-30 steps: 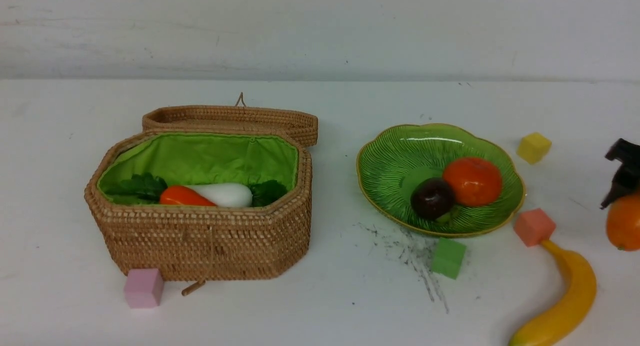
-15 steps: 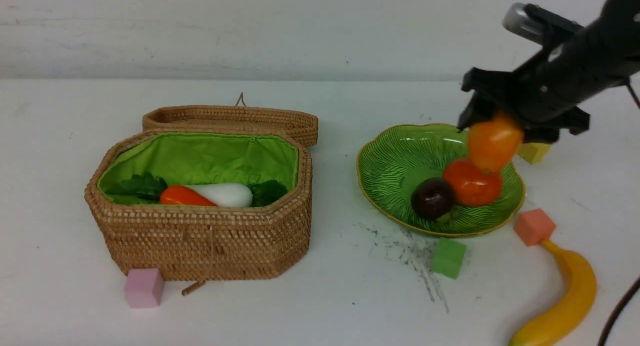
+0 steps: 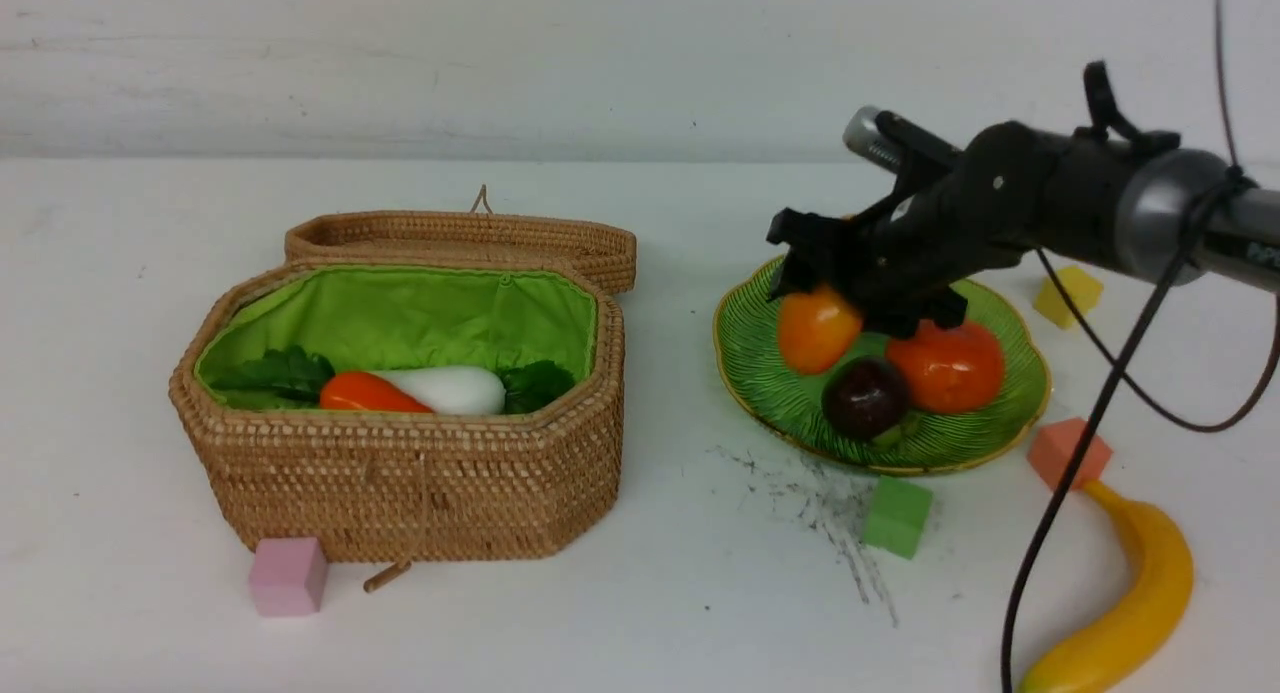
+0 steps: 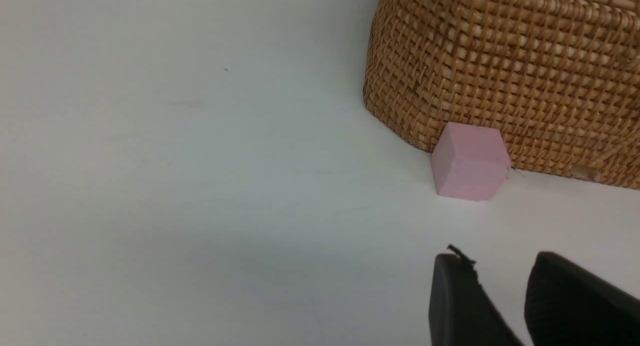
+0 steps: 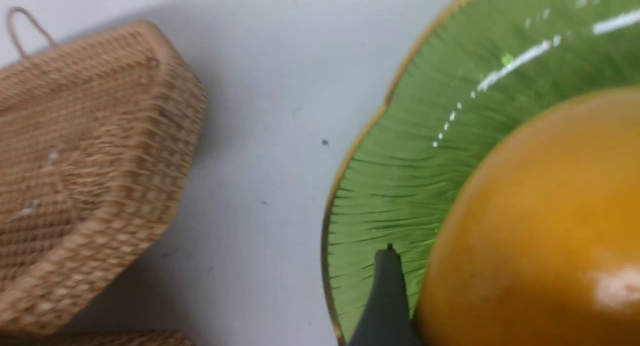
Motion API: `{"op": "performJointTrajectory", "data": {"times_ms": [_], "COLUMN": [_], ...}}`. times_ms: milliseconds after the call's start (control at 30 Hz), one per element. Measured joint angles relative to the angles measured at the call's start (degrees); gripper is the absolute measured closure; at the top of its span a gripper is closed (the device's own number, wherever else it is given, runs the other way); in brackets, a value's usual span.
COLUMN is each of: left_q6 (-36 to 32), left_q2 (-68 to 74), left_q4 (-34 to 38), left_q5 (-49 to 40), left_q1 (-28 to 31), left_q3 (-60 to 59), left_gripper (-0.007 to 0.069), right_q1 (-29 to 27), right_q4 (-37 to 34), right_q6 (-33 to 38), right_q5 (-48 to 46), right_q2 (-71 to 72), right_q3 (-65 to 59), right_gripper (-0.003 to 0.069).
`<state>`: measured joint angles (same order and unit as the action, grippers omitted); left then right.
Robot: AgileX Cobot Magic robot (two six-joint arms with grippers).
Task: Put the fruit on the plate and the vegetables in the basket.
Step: Use the right arm to grab a mango and put it into the right plate, then use the right arm to grab a banana and put it into the right plate
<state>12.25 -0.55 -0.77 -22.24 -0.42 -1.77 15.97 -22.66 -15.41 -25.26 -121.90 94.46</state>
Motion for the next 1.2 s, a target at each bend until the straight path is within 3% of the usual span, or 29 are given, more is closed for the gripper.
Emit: {"op": "performJointTrajectory", "data": {"times_ms": [200,433,767,967,1100,1200], "left_q6": [0.0,0.0,0.0,0.0,0.0,0.0], "left_q2": [0.0,0.0,0.0,0.0,0.0,0.0], "left_q4": [0.0,0.0,0.0,0.0,0.0,0.0], "left_q5": [0.0,0.0,0.0,0.0,0.0,0.0], "left_q1": [0.0,0.0,0.0,0.0,0.0,0.0], "left_q3": [0.0,0.0,0.0,0.0,0.0,0.0], "left_gripper": [0.0418,0.041,0.0403,0.0403,0.0402,0.04], "right_q1": [0.0,0.0,0.0,-2.1,-4.99,-6.38], "right_q4": [-1.82,-2.66,-2.26,4.31,12.7,18.3], "right_q6": [0.0,0.0,2.4,3.74,-2.46,-9.53], "right_q5": [0.24,-1.18,-5.36,-21.05,-32.48,-35.08], "right_q2": [-0.66,-0.66,2.55,11.95,18.93,24.02], "right_q3": [0.13,0.24,0.24,0.24,-3.26,-11.8], "right_gripper": [0.0127,0.0004,0.0034,0.0062,0.0069,0.0071]}}
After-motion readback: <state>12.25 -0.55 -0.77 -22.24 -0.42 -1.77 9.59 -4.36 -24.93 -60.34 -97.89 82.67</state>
